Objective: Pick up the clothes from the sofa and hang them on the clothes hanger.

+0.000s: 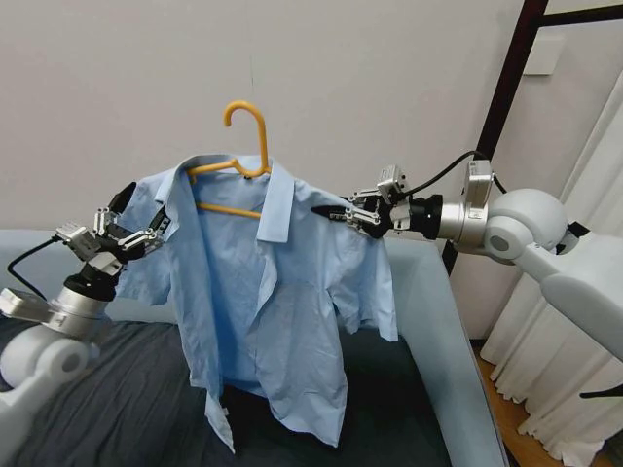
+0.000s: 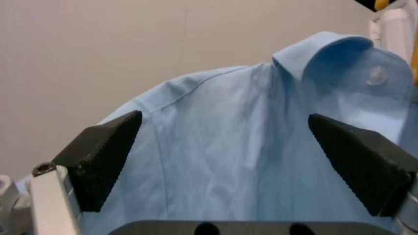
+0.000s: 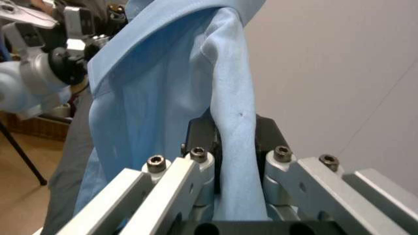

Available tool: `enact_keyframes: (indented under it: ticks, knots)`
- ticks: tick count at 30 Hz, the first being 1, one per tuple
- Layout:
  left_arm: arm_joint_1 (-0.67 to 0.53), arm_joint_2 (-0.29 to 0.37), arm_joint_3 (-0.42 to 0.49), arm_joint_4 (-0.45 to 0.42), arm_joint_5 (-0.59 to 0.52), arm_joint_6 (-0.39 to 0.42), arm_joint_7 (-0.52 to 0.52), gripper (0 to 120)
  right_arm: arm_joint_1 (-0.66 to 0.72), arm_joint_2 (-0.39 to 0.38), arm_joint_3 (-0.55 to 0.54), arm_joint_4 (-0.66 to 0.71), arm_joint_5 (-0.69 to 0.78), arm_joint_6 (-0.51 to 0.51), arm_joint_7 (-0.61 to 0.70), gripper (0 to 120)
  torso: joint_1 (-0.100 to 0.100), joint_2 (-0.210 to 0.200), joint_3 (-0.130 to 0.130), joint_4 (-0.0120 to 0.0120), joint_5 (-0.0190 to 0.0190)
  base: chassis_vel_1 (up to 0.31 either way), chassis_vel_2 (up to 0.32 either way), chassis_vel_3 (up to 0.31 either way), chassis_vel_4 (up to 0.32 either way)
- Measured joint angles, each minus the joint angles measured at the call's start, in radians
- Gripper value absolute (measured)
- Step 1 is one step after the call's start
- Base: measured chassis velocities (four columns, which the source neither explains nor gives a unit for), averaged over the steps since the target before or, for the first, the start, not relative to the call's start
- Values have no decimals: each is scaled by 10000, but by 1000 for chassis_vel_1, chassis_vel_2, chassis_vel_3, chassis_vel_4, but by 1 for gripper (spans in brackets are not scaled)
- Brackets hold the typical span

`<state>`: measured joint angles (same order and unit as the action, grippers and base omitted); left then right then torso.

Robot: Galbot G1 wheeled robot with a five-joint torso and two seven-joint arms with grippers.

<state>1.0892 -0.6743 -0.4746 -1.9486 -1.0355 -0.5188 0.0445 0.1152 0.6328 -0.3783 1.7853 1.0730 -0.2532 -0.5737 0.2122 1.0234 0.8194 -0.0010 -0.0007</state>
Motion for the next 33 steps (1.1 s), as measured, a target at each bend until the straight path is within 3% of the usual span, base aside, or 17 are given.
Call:
enact_keyframes:
  ticks: [5,8,9,12,15,17,19,23,29,33]
  knots:
    - [554,-299,98,-301,174,47,917,100,-51,-729,178,364,75,-75,416,8,-1,1,0,-4,4,0,0,0,0]
    - [927,-291,189,-104,750,-64,2758,100,-128,-1107,190,561,80,-147,571,8,-1,1,-1,-8,6,0,0,0,0]
    - [927,-291,189,-104,750,-64,2758,100,-128,-1107,190,561,80,-147,571,8,-1,1,-1,-8,6,0,0,0,0]
    - [1211,-265,495,-174,1184,-9,4015,100,-101,-1330,-150,790,53,-154,646,8,-1,1,0,1,1,0,0,0,0]
    - [1097,-286,748,-228,1619,133,3960,100,-70,-1353,-380,867,33,-154,732,8,-2,1,-1,1,3,0,0,0,0]
    - [939,-370,1033,-322,2120,364,3367,100,62,-1236,-663,835,27,-154,768,8,-1,0,0,-9,3,0,0,0,0]
    - [794,-448,1384,-505,2431,631,2359,100,434,-996,-1130,729,60,-155,828,8,-1,0,0,0,3,0,0,0,0]
    - [303,-457,1990,-603,2501,923,1611,100,967,-890,-1612,746,159,-174,846,8,0,0,1,2,0,0,0,0,0]
    - [185,-445,2333,-650,2503,1120,1509,100,1403,-697,-2021,715,199,-193,800,8,-1,0,0,-7,3,0,0,0,0]
    - [190,-566,2588,-659,2545,1093,1728,100,1445,-608,-2145,669,205,-194,787,8,-1,0,1,3,0,0,0,0,0]
